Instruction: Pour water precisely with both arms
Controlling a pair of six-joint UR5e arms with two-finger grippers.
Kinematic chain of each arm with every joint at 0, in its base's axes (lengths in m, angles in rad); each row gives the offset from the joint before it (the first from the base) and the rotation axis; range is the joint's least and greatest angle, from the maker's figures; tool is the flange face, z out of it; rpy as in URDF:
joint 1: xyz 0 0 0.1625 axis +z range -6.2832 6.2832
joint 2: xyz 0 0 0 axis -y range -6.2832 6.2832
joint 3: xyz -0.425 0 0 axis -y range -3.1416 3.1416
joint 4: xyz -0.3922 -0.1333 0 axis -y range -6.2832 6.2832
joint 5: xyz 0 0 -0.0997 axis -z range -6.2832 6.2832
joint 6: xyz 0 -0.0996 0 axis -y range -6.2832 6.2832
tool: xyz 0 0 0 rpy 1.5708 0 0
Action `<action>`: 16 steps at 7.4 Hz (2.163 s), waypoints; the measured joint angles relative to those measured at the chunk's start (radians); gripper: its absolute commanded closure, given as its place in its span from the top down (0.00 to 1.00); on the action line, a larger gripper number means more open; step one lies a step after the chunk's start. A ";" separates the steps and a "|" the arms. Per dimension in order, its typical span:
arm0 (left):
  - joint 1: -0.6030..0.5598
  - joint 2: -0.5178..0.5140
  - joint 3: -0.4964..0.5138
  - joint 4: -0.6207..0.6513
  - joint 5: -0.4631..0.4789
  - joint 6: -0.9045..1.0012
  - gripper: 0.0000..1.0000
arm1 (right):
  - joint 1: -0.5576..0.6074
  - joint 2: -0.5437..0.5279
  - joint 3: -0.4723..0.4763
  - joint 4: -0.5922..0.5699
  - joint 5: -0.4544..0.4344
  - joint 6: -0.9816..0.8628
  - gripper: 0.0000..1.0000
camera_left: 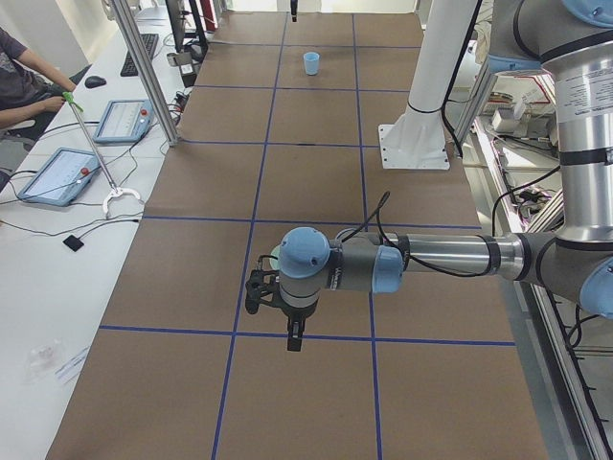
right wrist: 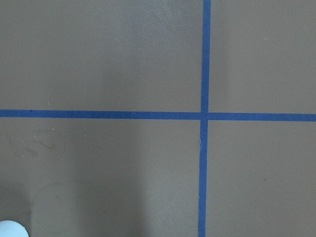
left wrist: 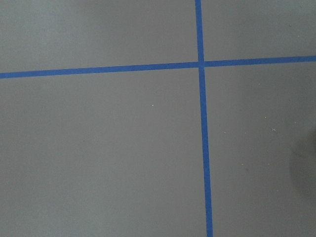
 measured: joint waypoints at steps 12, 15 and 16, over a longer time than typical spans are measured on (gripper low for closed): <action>0.438 -0.202 0.135 -0.161 0.072 -0.361 0.99 | -0.004 0.000 -0.007 0.048 0.003 0.003 1.00; 0.449 -0.213 0.155 -0.165 0.070 -0.361 0.94 | -0.007 -0.001 -0.009 0.062 0.009 0.004 1.00; 0.452 -0.222 0.167 -0.165 0.069 -0.362 0.93 | -0.007 -0.002 -0.010 0.062 0.017 0.004 1.00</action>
